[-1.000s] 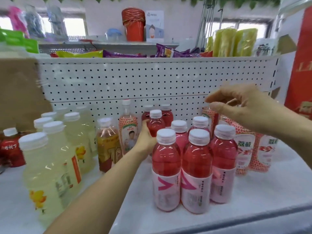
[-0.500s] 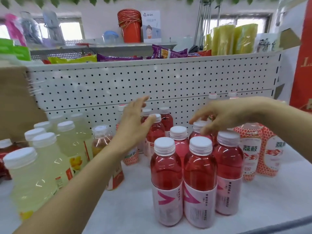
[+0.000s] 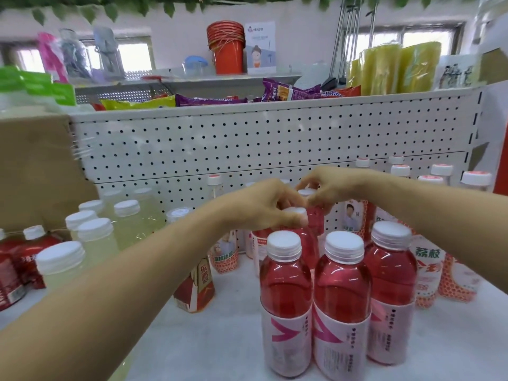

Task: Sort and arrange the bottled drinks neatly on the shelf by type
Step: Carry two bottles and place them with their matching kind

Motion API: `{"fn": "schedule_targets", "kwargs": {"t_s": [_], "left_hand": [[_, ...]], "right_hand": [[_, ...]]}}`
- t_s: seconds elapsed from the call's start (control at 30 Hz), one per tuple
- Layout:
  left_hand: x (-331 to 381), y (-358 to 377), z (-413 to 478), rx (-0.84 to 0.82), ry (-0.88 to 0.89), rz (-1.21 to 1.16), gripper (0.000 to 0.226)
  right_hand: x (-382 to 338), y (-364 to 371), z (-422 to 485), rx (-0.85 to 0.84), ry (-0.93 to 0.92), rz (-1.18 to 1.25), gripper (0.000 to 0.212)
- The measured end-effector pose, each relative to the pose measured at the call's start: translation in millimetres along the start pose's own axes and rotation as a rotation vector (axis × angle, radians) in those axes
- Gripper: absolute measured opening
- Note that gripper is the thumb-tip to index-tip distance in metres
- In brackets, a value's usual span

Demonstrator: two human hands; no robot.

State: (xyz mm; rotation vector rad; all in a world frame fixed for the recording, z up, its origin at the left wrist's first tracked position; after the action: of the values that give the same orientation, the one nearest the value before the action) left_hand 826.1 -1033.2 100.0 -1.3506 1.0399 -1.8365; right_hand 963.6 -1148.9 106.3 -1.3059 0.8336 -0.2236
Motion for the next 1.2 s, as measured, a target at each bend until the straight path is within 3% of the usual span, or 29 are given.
{"fn": "schedule_targets", "kwargs": {"t_s": [0.07, 0.23, 0.37, 0.47, 0.57, 0.6, 0.67, 0.7, 0.77, 0.83, 1.07, 1.2], "left_hand": [[-5, -1, 1, 0.064, -0.037, 0.067, 0.008], [-13, -2, 1, 0.166, -0.116, 0.181, 0.027], [-17, 1, -1, 0.146, -0.167, 0.186, 0.034], [-8, 9, -21, 0.234, -0.053, 0.074, 0.047], [0, 30, -63, 0.379, -0.022, -0.217, 0.06], [0, 42, -77, 0.408, -0.041, -0.314, 0.068], [2, 70, -102, 0.424, -0.101, -0.432, 0.092], [3, 86, -110, 0.419, -0.137, -0.468, 0.104], [5, 116, -119, 0.391, -0.168, -0.529, 0.121], [5, 140, -120, 0.384, -0.158, -0.545, 0.119], [-26, 142, -98, 0.535, -0.244, -0.514, 0.1], [-40, 131, -90, 0.562, -0.276, -0.494, 0.086]], "right_hand": [[2, 1, 1, -0.016, 0.007, 0.017, 0.052], [8, -2, -18, -0.012, 0.045, -0.028, 0.06], [-2, -14, -69, 0.08, -0.025, -0.024, 0.043], [-5, -14, -118, 0.134, -0.064, 0.096, 0.054], [-2, -1, -158, 0.24, -0.098, 0.247, 0.063], [3, 7, -168, 0.31, -0.093, 0.302, 0.069], [18, 31, -182, 0.44, -0.054, 0.423, 0.107], [28, 48, -187, 0.457, -0.017, 0.51, 0.129], [36, 87, -194, 0.403, 0.012, 0.662, 0.149], [38, 120, -195, 0.366, 0.015, 0.716, 0.146], [26, 144, -170, 0.551, 0.029, 0.699, 0.126], [22, 145, -146, 0.543, 0.031, 0.7, 0.132]]}}
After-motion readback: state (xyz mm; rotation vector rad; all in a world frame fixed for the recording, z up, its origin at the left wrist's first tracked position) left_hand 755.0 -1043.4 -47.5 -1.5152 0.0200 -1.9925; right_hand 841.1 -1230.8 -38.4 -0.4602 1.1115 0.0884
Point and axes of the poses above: each hand's wrist, its own z-axis towards the middle knuckle, its own y-axis out of the palm, x = y × z, the point moved 3 cm from there along z, towards the middle knuckle, and after that the axes turned 1 degree about -x, right-handed, at the moved point
